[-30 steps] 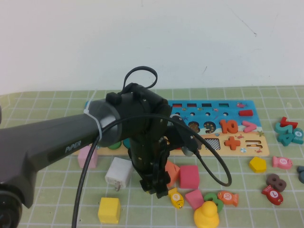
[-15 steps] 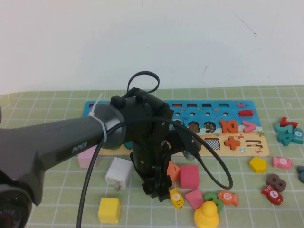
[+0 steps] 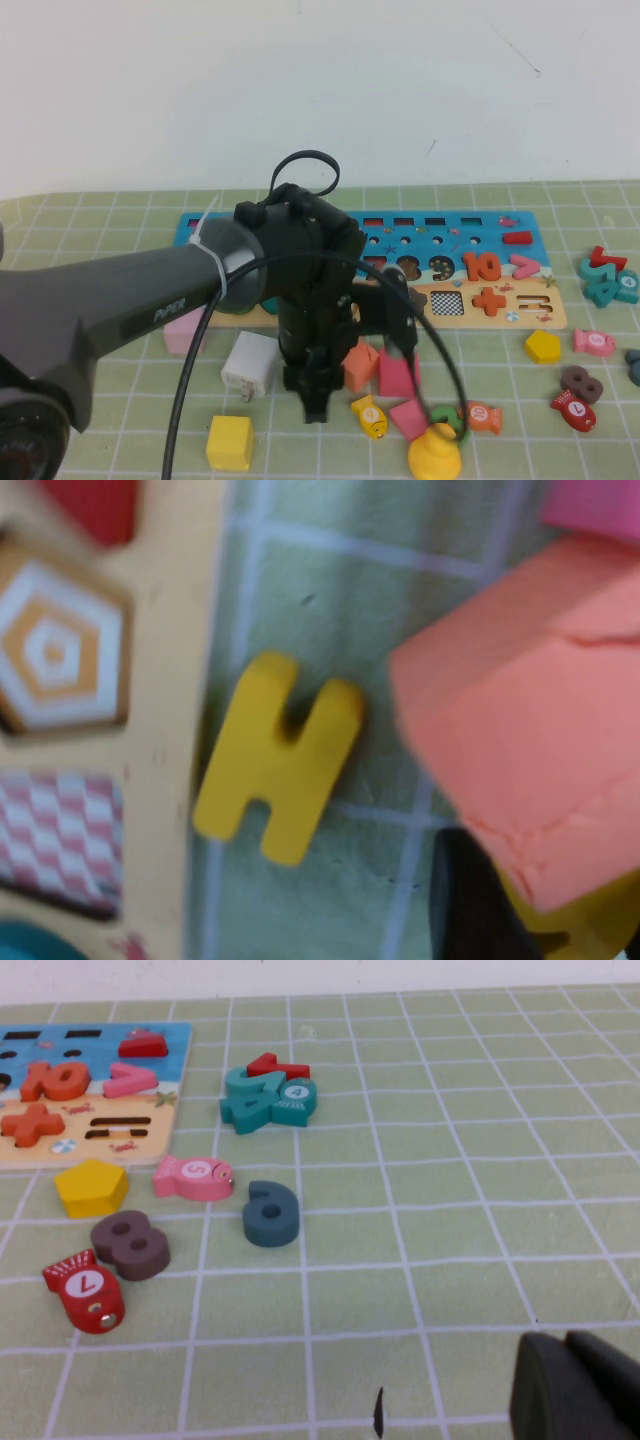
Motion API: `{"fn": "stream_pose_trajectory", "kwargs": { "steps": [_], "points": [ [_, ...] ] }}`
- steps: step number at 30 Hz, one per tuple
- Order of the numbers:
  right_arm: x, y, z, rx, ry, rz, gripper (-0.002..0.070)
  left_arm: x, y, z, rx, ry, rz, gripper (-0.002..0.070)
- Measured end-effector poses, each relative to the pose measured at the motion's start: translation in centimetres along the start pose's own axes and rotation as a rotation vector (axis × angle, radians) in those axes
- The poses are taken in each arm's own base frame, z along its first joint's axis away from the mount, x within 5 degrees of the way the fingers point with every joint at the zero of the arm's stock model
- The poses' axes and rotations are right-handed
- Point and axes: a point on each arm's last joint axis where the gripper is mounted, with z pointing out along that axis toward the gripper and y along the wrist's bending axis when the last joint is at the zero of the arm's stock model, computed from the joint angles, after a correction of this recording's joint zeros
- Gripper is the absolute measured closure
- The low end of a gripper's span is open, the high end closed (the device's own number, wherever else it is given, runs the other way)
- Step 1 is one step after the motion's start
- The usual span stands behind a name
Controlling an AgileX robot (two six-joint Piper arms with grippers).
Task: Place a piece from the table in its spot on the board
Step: Pick up the "number 6"
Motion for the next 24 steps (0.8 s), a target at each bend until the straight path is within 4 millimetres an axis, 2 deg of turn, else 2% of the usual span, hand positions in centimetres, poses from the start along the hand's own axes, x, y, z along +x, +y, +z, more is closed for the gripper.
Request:
{"fn": "stream_pose_trajectory", "kwargs": {
  "steps": [6, 12, 18, 24],
  "points": [
    [0.0, 0.0, 0.0, 0.0, 0.0, 0.0, 0.0677, 0.42, 0.33, 0.09, -0.028, 0.053, 0.296, 0.0407],
    [0.0, 0.0, 0.0, 0.0, 0.0, 0.0, 0.0677, 0.71, 0.69, 0.04, -0.056, 0.095, 0.444, 0.0407],
    [0.0, 0.0, 0.0, 0.0, 0.0, 0.0, 0.0677, 0.08, -0.06, 0.09, 0.011, 0.008, 0.614, 0.0407],
    [0.0, 0.0, 0.0, 0.0, 0.0, 0.0, 0.0677, -0.16, -0.27, 0.09, 0.025, -0.025, 0.648, 0.0407]
  ]
}}
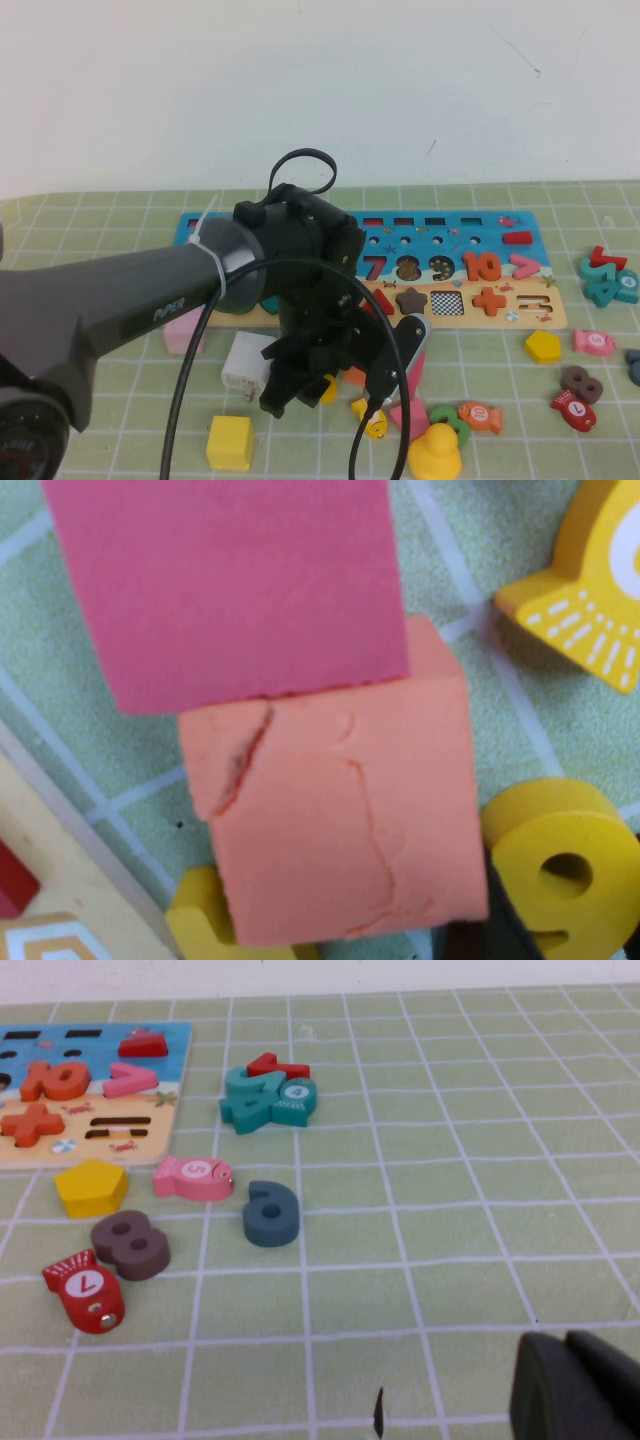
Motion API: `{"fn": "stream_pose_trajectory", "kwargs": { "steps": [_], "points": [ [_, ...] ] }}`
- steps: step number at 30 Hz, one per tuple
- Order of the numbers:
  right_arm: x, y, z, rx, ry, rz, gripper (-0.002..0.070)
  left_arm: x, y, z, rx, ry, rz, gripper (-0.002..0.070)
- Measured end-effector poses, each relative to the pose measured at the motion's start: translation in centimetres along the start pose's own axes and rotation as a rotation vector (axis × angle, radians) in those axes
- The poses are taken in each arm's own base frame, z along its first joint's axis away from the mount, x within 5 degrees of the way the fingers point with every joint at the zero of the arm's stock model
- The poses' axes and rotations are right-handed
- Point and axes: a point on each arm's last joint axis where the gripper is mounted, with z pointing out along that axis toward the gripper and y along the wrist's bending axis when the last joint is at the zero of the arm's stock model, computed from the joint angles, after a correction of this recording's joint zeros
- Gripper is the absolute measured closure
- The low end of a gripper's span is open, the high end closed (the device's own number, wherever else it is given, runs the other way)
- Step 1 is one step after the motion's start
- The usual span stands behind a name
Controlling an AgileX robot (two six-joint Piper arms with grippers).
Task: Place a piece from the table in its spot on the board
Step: Pick up the "number 6"
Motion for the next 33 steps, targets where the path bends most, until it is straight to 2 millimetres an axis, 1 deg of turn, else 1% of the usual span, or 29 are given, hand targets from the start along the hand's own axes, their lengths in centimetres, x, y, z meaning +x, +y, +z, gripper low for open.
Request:
{"fn": "stream_pose_trajectory", "kwargs": {
  "steps": [9, 22, 27, 30, 33],
  "points": [
    [0.0, 0.0, 0.0, 0.0, 0.0, 0.0, 0.0677, -0.08, -0.01, 0.0, 0.002, -0.008, -0.005, 0.0407],
    [0.0, 0.0, 0.0, 0.0, 0.0, 0.0, 0.0677, -0.22, 0.07, 0.0, -0.006, -0.024, -0.102, 0.0407],
    [0.0, 0.0, 0.0, 0.0, 0.0, 0.0, 0.0677, -0.1, 0.09, -0.07, -0.01, -0.013, -0.197, 0.0407],
    [0.0, 0.0, 0.0, 0.0, 0.0, 0.0, 0.0677, 0.07, 0.14, -0.07, -0.018, 0.005, -0.28, 0.0374],
    [0.0, 0.0, 0.0, 0.0, 0.0, 0.0, 0.0677, 0.18, 0.19, -0.45, -0.035, 0.01, -0.338, 0.0298]
  ]
}}
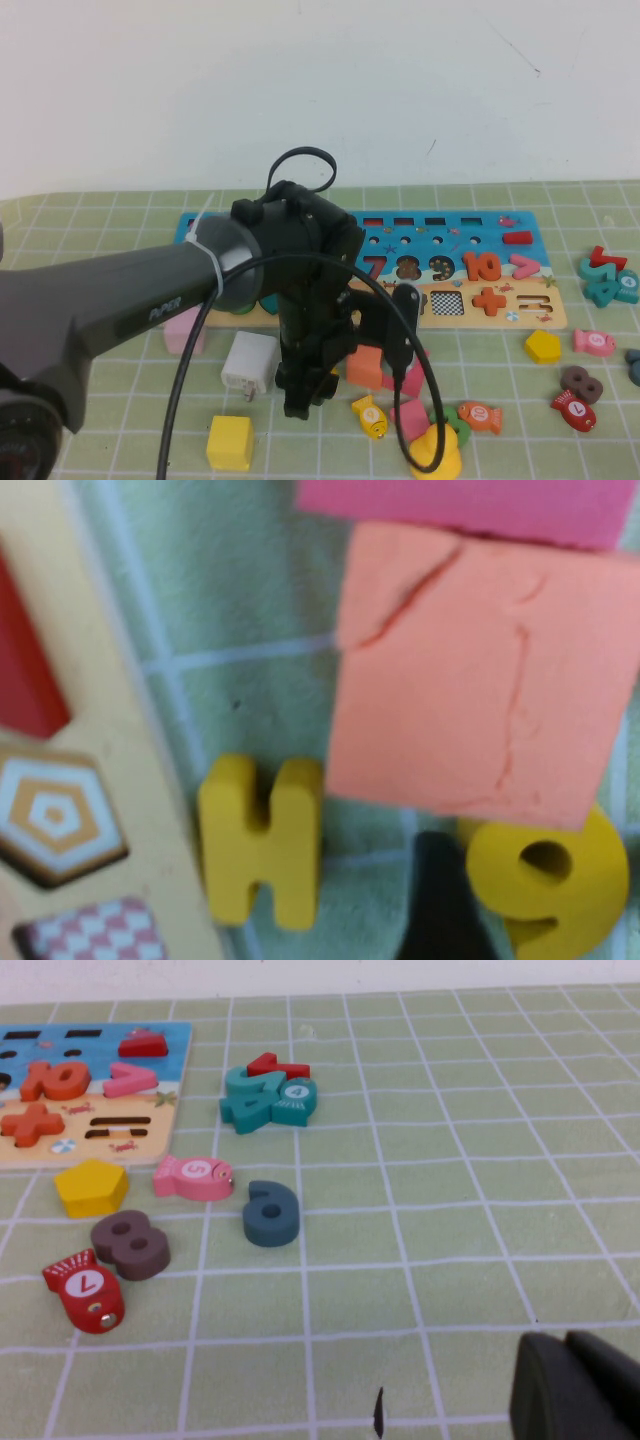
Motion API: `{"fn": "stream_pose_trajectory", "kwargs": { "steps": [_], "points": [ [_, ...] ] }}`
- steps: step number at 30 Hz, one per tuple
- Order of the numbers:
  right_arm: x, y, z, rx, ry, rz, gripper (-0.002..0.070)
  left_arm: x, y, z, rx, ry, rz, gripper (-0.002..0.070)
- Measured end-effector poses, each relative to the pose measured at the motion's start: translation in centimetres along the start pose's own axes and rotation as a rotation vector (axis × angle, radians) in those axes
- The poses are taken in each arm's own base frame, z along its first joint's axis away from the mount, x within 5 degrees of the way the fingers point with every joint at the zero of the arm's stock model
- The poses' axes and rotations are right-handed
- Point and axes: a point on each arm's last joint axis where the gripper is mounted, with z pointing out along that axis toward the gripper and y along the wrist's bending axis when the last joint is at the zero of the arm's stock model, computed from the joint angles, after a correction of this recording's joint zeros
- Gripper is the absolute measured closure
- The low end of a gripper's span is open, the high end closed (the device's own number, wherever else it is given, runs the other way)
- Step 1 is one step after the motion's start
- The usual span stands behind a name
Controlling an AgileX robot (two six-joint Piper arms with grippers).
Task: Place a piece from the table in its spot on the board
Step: Pick up the "number 6"
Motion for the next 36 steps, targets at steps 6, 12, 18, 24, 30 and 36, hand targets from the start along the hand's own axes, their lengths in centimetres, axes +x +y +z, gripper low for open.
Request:
{"fn": "stream_pose_trajectory", "kwargs": {
  "steps": [6, 12, 18, 24, 30, 36],
  "points": [
    [0.0, 0.0, 0.0, 0.0, 0.0, 0.0, 0.0677, -0.2, 0.4, -2.3, -0.048, -0.045, -0.078, 0.0197],
    [0.0, 0.0, 0.0, 0.0, 0.0, -0.002, 0.0677, -0.8, 1.4, -5.2, -0.043, -0.08, -0.355, 0.0191],
    [0.0, 0.0, 0.0, 0.0, 0.0, -0.002, 0.0677, -0.8, 0.9, -6.6, 0.054, -0.04, -0.772, 0.019],
    [0.0, 0.0, 0.0, 0.0, 0.0, -0.002, 0.0677, -1.0, 0.9, -5.6, 0.1, -0.014, -0.957, 0.019],
    [0.0, 0.0, 0.0, 0.0, 0.0, -0.002, 0.0677, -0.8, 1.3, -3.0, 0.083, 0.075, -1.076, 0.019],
    [0.0, 0.0, 0.0, 0.0, 0.0, -0.002, 0.0677, -0.9, 1.8, -2.0, 0.034, 0.069, -1.161, 0.019]
  ]
}}
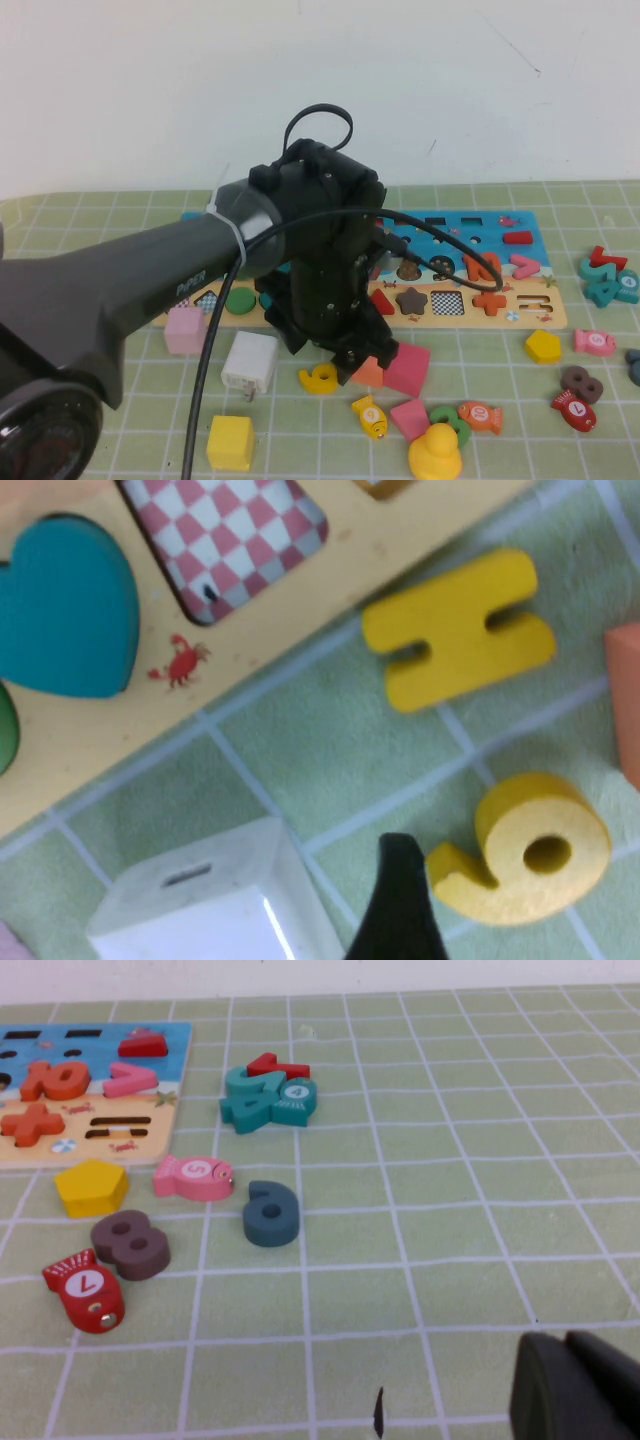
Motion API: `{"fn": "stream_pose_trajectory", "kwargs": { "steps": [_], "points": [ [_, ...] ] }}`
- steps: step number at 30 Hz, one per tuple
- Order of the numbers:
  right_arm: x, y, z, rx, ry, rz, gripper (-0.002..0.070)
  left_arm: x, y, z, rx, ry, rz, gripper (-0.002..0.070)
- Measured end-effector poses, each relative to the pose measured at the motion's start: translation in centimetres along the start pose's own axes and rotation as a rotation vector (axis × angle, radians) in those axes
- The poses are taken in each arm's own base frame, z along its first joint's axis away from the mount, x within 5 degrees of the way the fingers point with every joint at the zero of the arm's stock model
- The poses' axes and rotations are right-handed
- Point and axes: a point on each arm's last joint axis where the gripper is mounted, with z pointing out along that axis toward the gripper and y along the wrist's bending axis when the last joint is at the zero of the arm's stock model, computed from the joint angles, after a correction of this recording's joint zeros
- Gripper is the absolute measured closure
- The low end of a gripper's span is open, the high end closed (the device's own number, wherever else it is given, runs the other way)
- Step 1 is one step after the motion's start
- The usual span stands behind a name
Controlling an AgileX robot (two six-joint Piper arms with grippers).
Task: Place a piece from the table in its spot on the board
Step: Pick up the "number 6"
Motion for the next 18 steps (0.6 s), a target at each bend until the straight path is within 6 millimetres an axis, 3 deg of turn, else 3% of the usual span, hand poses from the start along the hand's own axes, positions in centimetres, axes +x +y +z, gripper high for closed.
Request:
{"fn": "stream_pose_trajectory", "kwargs": {
  "steps": [18],
  "points": [
    [0.0, 0.0, 0.0, 0.0, 0.0, -0.001, 0.0677, 0.9, 0.8, 2.0, 0.047, 0.062, -0.106, 0.019]
  ]
}}
